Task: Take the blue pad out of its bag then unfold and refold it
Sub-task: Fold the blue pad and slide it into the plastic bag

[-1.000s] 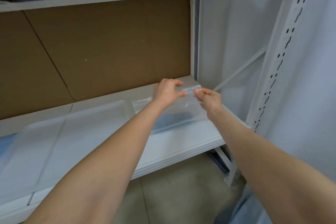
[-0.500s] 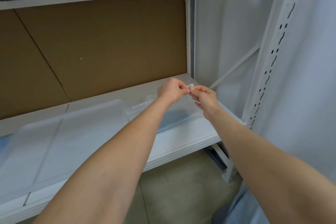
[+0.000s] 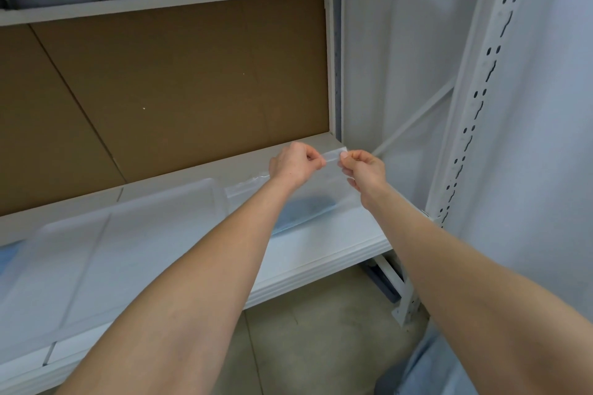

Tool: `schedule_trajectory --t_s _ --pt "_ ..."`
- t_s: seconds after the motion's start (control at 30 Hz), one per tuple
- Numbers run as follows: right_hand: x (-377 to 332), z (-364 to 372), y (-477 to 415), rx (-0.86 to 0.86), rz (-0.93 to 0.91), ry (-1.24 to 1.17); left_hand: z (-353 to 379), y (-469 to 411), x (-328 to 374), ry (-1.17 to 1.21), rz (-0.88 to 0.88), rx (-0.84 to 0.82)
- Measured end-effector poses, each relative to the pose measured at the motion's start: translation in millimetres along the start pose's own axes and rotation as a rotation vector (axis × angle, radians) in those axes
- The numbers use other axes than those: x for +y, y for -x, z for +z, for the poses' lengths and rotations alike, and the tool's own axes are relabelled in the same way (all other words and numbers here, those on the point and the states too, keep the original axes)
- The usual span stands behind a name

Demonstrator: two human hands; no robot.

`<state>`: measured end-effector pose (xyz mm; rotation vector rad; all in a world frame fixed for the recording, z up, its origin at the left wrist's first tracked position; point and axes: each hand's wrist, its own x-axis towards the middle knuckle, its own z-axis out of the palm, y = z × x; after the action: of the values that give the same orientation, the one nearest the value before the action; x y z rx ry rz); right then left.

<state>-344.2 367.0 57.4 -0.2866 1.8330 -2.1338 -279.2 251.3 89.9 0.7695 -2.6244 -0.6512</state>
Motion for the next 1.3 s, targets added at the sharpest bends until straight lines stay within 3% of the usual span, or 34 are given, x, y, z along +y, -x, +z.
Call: schedule_trajectory --t_s 1.3 --pt "-3 4 4 0.204 -0.014 0.006 -40 21 -45 -0.139 -0.099 0.08"
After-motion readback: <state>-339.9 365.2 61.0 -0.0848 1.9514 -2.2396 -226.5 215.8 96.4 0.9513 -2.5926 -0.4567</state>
